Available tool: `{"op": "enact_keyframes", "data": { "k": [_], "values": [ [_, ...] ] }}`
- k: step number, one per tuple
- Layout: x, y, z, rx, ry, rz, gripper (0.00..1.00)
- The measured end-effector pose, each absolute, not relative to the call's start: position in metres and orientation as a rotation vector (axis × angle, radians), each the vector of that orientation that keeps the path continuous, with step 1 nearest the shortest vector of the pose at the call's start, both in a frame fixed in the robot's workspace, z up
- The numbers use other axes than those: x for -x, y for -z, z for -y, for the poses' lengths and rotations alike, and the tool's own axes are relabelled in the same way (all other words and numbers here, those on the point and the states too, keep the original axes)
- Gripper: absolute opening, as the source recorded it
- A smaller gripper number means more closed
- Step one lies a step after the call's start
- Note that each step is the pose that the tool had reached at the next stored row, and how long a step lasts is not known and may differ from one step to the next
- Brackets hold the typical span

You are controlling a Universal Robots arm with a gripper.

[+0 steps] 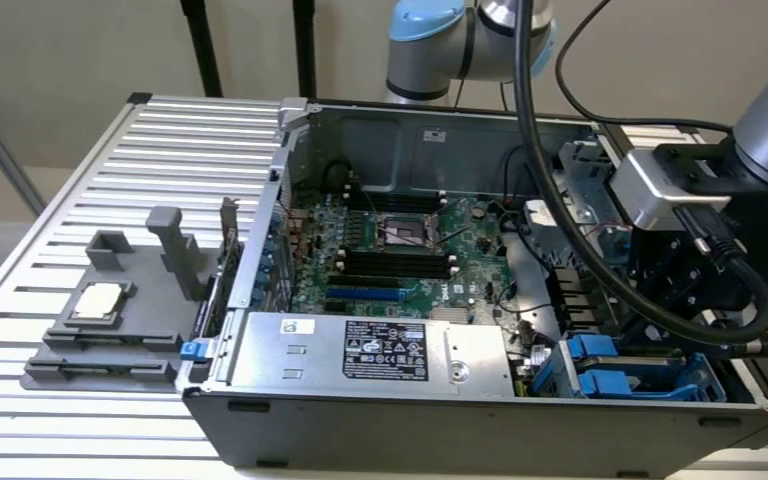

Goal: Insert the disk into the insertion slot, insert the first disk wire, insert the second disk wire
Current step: 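Insert the second disk wire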

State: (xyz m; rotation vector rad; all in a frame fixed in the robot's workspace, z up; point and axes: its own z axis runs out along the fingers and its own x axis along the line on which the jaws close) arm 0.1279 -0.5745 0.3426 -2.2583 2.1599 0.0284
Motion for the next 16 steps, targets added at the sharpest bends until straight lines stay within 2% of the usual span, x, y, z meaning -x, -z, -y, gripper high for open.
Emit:
{"op": "enact_keyframes", "data": {
  "k": [16],
  "values": [
    [-0.1284, -0.3427, 0.577, 2.261, -0.03, -2.155, 0.16]
  ]
}}
